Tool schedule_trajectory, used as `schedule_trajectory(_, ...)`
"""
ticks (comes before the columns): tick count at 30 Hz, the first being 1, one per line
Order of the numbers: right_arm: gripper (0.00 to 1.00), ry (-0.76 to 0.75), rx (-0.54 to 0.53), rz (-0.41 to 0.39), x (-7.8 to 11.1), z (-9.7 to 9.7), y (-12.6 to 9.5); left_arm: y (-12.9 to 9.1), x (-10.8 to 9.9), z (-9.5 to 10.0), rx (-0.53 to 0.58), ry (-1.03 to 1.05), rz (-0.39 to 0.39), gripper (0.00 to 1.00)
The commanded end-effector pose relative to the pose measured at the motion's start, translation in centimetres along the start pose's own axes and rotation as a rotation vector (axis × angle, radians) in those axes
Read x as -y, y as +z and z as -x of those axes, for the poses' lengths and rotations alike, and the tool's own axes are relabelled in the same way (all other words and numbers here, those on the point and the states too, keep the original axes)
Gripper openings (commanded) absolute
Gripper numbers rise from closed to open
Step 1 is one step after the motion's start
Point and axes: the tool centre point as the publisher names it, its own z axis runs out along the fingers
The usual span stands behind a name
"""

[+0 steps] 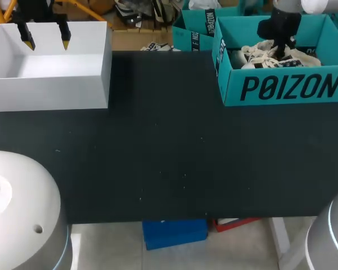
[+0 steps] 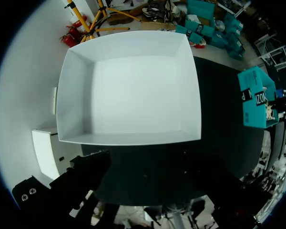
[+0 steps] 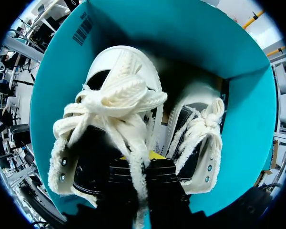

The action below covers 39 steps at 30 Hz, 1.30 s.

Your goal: Take the shoe out of the shoebox, open the shoe tongue, remove and reinsert the insole, then place the shoe into the shoebox

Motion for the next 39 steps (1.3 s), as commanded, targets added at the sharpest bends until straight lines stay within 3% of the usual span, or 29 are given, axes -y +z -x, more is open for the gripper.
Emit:
schedule_trajectory(1,0.00,0.003,-0.002,-0.020,0.6,-0.3,-2.6,-0.1,-0.1,0.0,0.003,-0.001,0.001,1.00)
schedule_trajectory(11,0.00,0.014,0.001,-0.077,2.4,0.3,-7.6,-0.1,-0.1,0.0,0.003,-0.001,0.001,1.00)
schedule_trajectory(18,0.00,0.052,0.012,-0.110,1.7,0.1,-11.3,-0.1,-0.1,0.0,0.003,-0.001,0.001,1.00)
schedule_trajectory(27,0.00,0.108,0.018,-0.141,-2.5,-1.4,-15.5,-0.1,-0.1,0.0,0.003,-0.001,0.001,1.00)
schedule_trajectory(39,0.00,0.169,0.064,-0.175,-12.3,-5.0,-18.4,-0.1,-0.1,0.0,0.003,-0.001,0.001,1.00)
